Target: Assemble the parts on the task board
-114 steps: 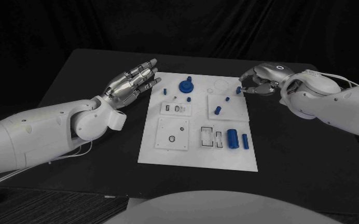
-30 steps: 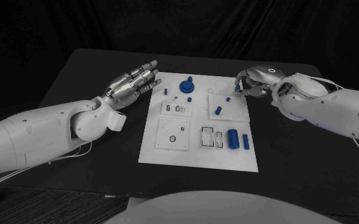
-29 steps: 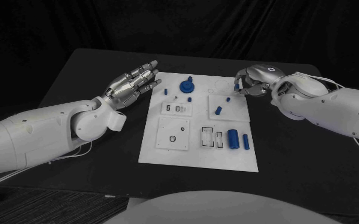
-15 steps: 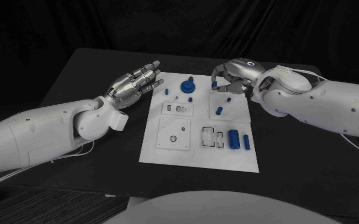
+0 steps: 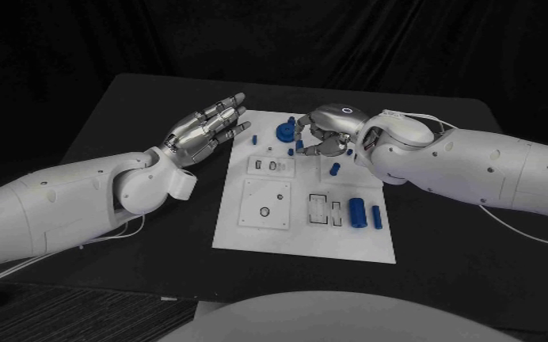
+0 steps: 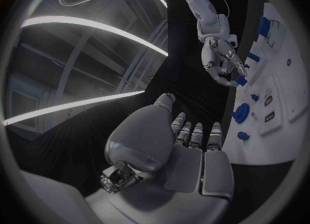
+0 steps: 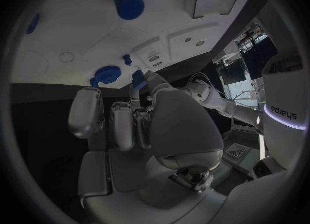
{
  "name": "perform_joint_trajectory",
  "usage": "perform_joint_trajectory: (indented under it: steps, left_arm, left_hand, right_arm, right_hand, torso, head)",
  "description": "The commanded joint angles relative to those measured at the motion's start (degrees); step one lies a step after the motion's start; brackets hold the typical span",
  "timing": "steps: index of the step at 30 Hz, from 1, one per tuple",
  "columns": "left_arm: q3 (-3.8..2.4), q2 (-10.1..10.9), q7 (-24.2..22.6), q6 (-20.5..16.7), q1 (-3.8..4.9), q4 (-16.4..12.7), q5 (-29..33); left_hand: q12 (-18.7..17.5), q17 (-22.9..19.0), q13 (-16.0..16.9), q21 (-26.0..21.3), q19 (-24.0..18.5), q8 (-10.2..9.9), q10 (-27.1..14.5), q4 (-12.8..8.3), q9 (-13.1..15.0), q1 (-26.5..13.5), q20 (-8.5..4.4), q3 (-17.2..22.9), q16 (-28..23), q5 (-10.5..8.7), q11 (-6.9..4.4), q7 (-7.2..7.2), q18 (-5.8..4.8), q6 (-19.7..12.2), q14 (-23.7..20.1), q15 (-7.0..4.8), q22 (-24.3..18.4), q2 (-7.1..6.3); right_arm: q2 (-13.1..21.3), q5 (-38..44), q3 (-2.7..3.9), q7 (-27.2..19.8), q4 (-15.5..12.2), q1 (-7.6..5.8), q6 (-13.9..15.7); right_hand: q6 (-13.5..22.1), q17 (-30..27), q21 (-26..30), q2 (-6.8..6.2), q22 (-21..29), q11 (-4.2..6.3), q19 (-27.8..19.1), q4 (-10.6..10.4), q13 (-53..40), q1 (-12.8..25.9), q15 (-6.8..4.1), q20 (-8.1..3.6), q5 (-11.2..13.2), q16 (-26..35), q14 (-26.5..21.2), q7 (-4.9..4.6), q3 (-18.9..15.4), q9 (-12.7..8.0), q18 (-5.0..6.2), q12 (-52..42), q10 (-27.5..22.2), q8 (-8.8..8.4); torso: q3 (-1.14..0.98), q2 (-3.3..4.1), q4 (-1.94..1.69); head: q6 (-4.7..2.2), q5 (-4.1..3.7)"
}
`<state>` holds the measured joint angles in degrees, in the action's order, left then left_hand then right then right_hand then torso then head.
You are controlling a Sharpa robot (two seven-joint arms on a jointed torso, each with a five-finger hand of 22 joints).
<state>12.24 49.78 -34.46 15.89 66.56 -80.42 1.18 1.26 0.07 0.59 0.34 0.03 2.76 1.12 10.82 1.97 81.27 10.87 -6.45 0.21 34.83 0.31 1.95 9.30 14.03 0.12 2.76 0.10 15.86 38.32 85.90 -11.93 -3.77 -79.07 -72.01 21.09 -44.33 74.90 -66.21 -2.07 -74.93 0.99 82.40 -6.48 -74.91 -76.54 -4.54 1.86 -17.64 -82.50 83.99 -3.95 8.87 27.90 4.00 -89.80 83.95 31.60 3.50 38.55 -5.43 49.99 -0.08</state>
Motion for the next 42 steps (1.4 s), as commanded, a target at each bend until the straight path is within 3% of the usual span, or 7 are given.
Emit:
perform_joint_trajectory:
  steps: [1,7,16,35,42]
  left_arm:
    - [-0.05,-0.2,-0.3,0.8,-0.07,0.0,0.0]
    - [-0.05,-0.4,0.0,1.4,-0.07,0.3,0.0]
    - [-0.05,-0.6,0.2,1.7,-0.07,0.4,0.0]
    - [-0.05,-0.8,0.2,1.9,-0.08,0.6,0.0]
    - [-0.05,-0.8,0.2,1.9,-0.08,0.6,0.0]
  left_hand:
    - [0.3,-0.1,0.1,-0.3,0.0,0.4,0.0,0.1,0.1,0.2,0.31,0.3,-0.2,0.34,0.03,0.08,1.03,-0.1,-0.1,0.42,-0.1,0.20]
    - [0.3,-0.1,0.1,-0.3,0.0,0.4,0.0,0.0,0.1,0.1,0.32,0.4,-0.2,0.34,0.02,0.07,1.03,-0.1,-0.1,0.43,-0.1,0.16]
    - [0.3,-0.1,0.1,-0.3,0.0,0.5,-0.1,0.0,0.1,0.1,0.31,0.5,-0.2,0.30,0.00,0.10,1.03,0.0,-0.1,0.41,-0.1,0.07]
    - [0.3,-0.1,0.1,-0.3,0.0,0.5,-0.1,-0.1,0.1,0.1,0.31,0.5,-0.2,0.31,0.00,0.16,1.03,0.1,-0.1,0.38,-0.1,0.03]
    - [0.3,-0.1,0.1,-0.3,0.0,0.5,-0.1,-0.1,0.1,0.1,0.31,0.5,-0.2,0.31,0.00,0.16,1.03,0.1,-0.1,0.38,-0.1,0.03]
  right_arm:
    - [-0.6,-0.5,0.05,-0.3,0.5,0.37,-1.8]
    - [-2.2,-0.5,0.05,-0.1,1.5,1.00,-3.3]
    - [-3.4,-0.6,0.05,0.2,2.5,1.77,-4.8]
    - [-5.8,-0.6,0.05,0.5,5.2,2.66,-6.1]
    - [-6.2,-0.6,0.05,0.5,5.4,2.77,-6.4]
  right_hand:
    - [-0.1,6.4,0.5,0.17,-8.6,-0.49,-0.4,0.0,-15.1,-0.4,0.28,0.07,0.3,0.5,4.1,-0.31,0.3,0.3,0.76,-0.2,6.0,-0.19]
    - [0.2,5.7,1.4,0.14,-8.3,-0.69,-0.7,0.1,-15.1,-0.6,0.47,0.24,0.5,1.0,3.9,-0.55,0.4,0.0,0.91,-0.2,6.0,-0.56]
    - [0.3,5.4,1.9,0.18,-8.2,-0.82,-0.9,0.1,-15.1,-0.6,0.60,0.36,0.8,1.4,3.8,-0.70,0.5,-0.1,1.00,-0.2,6.0,-0.80]
    - [1.1,5.0,2.7,0.11,-8.0,-0.95,-1.2,0.3,-15.1,-0.8,0.75,0.56,1.0,1.7,3.6,-1.05,0.7,-0.7,1.13,-0.2,6.0,-1.69]
    - [2.2,4.7,3.4,-0.03,-7.9,-1.16,-1.4,0.3,-15.1,-0.6,0.93,0.76,1.2,2.0,3.5,-1.51,0.8,-1.8,1.23,-0.2,6.0,-3.49]
  torso:
    - [0.03,-0.02,0.09]
    - [0.03,0.03,0.37]
    - [-0.05,0.05,0.30]
    - [0.11,-0.02,0.28]
    - [0.09,0.03,0.28]
  head:
    - [0.01,0.13]
    - [0.01,0.24]
    - [0.01,0.37]
    - [0.01,0.48]
    - [0.01,0.44]
